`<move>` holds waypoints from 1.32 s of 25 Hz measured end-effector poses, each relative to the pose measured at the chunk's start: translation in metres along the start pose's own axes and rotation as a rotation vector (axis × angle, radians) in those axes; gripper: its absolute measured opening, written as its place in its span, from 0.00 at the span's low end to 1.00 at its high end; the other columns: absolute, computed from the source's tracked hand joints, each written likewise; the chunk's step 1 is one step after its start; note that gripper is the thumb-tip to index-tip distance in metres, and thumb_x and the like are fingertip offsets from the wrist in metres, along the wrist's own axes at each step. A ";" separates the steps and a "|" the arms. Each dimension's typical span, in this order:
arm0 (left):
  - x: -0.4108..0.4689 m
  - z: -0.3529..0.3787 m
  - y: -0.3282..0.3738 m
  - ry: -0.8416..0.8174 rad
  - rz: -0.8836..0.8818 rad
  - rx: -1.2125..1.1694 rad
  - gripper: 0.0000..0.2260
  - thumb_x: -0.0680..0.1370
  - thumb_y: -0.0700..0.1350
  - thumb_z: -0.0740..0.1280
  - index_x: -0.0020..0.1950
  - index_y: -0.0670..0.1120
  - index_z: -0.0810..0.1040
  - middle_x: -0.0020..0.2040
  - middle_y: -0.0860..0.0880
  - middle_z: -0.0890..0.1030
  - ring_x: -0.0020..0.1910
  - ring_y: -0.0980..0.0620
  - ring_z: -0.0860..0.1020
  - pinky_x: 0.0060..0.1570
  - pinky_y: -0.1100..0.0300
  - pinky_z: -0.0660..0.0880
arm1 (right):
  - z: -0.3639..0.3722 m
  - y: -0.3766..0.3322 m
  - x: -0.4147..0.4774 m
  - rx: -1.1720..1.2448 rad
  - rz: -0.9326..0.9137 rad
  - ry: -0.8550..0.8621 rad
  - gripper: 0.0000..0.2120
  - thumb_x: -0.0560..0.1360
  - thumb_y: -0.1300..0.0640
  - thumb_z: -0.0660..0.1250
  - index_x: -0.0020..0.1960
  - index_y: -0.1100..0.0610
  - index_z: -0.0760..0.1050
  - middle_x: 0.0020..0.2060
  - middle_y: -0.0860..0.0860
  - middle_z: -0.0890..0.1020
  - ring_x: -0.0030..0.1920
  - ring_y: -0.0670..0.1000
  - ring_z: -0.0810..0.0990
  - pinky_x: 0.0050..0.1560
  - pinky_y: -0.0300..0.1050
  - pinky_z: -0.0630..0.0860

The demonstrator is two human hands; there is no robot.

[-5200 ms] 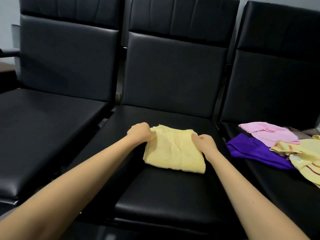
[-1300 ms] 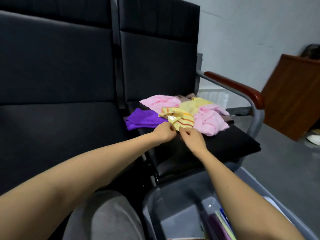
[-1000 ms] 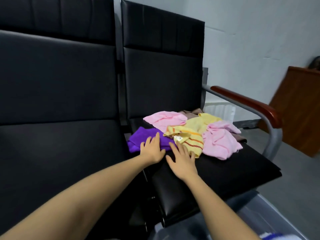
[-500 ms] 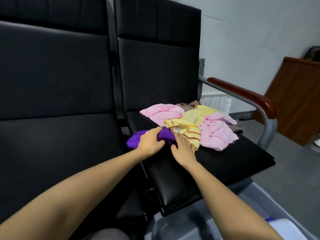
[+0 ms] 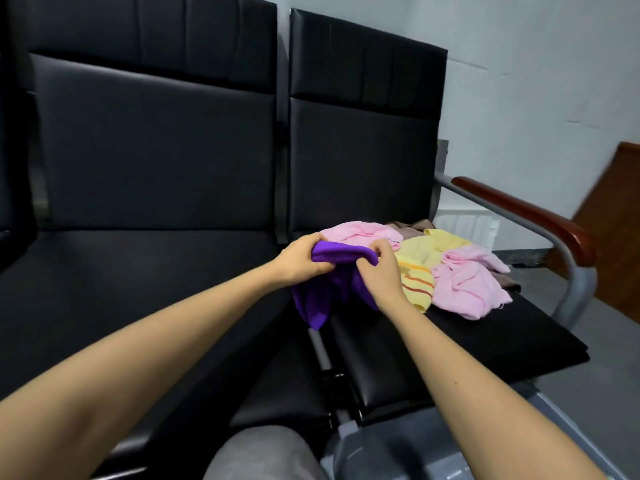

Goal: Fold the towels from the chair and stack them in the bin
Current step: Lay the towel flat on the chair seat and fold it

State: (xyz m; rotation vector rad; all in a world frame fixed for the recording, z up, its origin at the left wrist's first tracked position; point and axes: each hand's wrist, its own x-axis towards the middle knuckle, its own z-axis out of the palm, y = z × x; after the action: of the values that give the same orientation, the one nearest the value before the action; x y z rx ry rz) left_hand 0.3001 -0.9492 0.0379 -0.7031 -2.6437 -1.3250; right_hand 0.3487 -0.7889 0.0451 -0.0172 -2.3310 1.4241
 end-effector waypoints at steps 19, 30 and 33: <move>-0.180 -0.155 -0.123 -0.103 -0.234 0.751 0.15 0.76 0.49 0.66 0.59 0.44 0.72 0.58 0.45 0.74 0.60 0.45 0.72 0.54 0.57 0.67 | 0.207 -0.072 -0.052 -0.899 -0.492 -0.806 0.13 0.74 0.57 0.62 0.58 0.56 0.71 0.59 0.55 0.73 0.63 0.56 0.70 0.59 0.48 0.65; -0.187 -0.161 -0.114 0.170 -0.163 0.355 0.11 0.75 0.34 0.64 0.54 0.43 0.80 0.53 0.45 0.79 0.55 0.48 0.76 0.51 0.63 0.66 | 0.200 -0.075 -0.068 -0.706 -0.504 -0.827 0.13 0.72 0.58 0.66 0.55 0.52 0.68 0.52 0.49 0.75 0.54 0.52 0.75 0.53 0.46 0.69; -0.194 -0.187 -0.124 0.348 -0.153 0.447 0.12 0.75 0.33 0.62 0.54 0.42 0.79 0.54 0.46 0.80 0.57 0.45 0.77 0.51 0.61 0.69 | 0.193 -0.052 -0.058 -0.913 -0.445 -0.603 0.14 0.75 0.55 0.62 0.60 0.52 0.70 0.57 0.51 0.75 0.60 0.54 0.73 0.59 0.47 0.64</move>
State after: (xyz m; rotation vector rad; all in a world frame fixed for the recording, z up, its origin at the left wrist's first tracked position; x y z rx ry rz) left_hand 0.3961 -1.2279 0.0060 -0.1936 -2.5951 -0.7450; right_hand 0.3450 -0.9906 -0.0061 0.6985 -2.9884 0.0715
